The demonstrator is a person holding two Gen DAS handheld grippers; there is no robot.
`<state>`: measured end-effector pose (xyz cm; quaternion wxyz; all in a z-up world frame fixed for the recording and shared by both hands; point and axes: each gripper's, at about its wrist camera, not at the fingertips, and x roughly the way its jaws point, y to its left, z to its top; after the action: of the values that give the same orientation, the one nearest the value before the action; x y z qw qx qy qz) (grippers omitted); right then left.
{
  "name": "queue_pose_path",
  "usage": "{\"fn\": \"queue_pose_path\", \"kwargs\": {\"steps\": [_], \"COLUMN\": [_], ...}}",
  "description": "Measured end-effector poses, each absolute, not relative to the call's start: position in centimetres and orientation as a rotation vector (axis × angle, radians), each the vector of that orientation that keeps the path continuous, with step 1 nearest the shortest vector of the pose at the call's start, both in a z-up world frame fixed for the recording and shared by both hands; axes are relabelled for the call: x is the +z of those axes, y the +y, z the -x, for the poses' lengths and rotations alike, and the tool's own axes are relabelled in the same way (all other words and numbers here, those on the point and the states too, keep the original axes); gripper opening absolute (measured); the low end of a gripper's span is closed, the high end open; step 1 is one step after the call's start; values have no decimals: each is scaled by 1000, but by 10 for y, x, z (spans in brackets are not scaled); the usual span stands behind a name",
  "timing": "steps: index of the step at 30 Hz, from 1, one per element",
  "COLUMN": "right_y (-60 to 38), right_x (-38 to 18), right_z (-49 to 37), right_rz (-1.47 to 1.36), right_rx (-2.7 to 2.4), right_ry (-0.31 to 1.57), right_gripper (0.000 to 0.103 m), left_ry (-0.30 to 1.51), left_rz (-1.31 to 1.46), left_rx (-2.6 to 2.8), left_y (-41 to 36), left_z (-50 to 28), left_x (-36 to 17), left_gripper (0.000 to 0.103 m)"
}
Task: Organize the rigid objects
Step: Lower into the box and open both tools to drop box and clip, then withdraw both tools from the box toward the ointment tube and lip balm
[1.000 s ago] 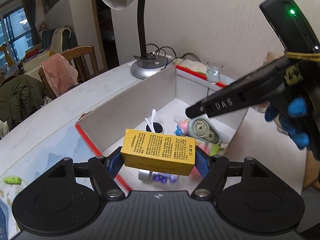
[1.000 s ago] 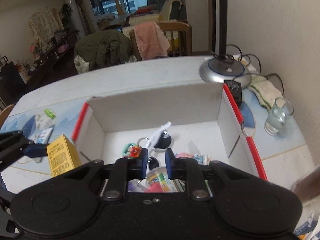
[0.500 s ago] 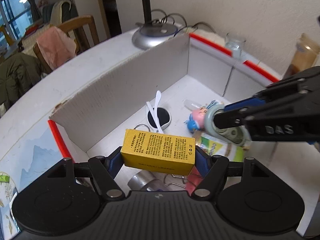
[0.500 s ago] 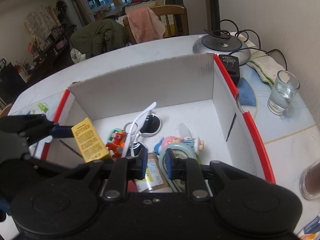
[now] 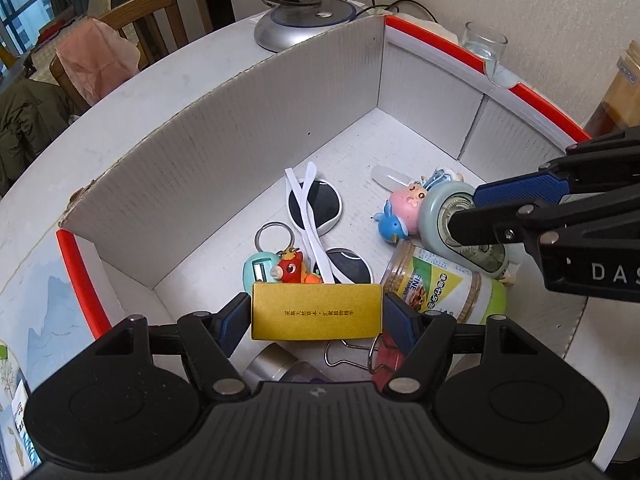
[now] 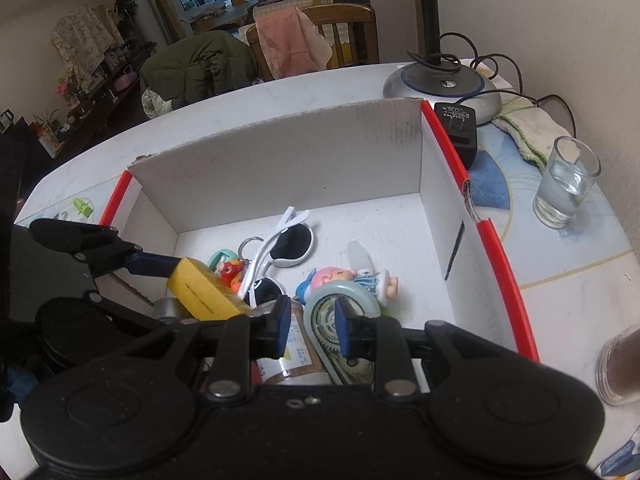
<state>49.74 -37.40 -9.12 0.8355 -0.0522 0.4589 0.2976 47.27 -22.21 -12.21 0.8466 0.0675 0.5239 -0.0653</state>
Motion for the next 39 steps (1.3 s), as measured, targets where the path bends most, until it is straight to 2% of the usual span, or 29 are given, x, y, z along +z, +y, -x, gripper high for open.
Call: {"fn": "queue_pose_path", "kwargs": {"steps": [19, 26, 29, 34, 36, 39], "right_y": [-379, -375, -371, -362, -358, -353], "right_x": [-81, -67, -61, -52, -48, -42], "right_z": [-477, -460, -451, -438, -431, -419], "right_rz": [125, 132, 145, 148, 149, 150], "right_rx": [641, 661, 674, 687, 691, 694], "right_ry": [949, 901, 877, 855, 843, 821], "right_gripper": [31, 43, 52, 55, 61, 65], "left_ry": [948, 864, 832, 801, 789, 771], "left_rz": [-43, -2, 8, 22, 28, 30], "left_rx": [-119, -84, -74, -66, -66, -65], "left_y": [-210, -196, -190, -181, -176, -167], "left_z": [-426, -395, -382, -362, -353, -341], "left_x": [-76, -50, -41, -32, -30, -25], "left_gripper": [71, 72, 78, 78, 78, 78]}}
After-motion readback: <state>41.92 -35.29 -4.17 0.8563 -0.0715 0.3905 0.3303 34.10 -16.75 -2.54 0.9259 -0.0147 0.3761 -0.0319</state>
